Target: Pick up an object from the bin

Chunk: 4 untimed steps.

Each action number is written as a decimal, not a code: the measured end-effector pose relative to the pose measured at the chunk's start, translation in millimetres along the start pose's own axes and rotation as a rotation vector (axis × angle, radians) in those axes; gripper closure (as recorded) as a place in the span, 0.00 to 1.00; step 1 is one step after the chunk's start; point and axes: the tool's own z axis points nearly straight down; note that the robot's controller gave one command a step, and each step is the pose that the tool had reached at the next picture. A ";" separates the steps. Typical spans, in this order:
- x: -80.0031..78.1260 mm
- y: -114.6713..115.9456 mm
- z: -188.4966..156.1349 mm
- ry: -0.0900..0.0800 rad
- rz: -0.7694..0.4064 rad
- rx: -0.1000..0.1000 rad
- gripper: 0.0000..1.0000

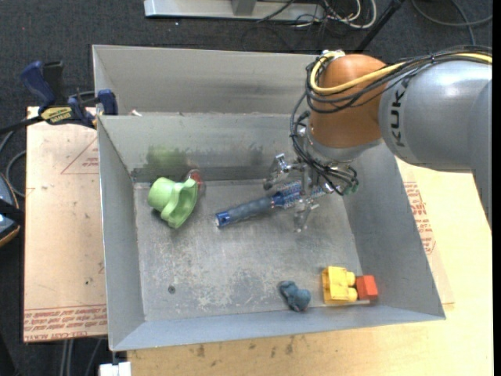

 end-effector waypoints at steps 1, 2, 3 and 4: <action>6.1 -16.0 24.4 -0.006 -0.097 -0.004 0.00; 3.9 -15.6 22.3 -0.003 -0.096 -0.002 0.00; 2.7 -16.4 19.9 -0.005 -0.093 -0.001 1.00; 0.4 -16.3 -34.4 -0.004 -0.091 0.000 1.00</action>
Offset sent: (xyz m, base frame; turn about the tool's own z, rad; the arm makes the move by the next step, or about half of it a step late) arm -0.0022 -0.0200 -0.0303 -0.1014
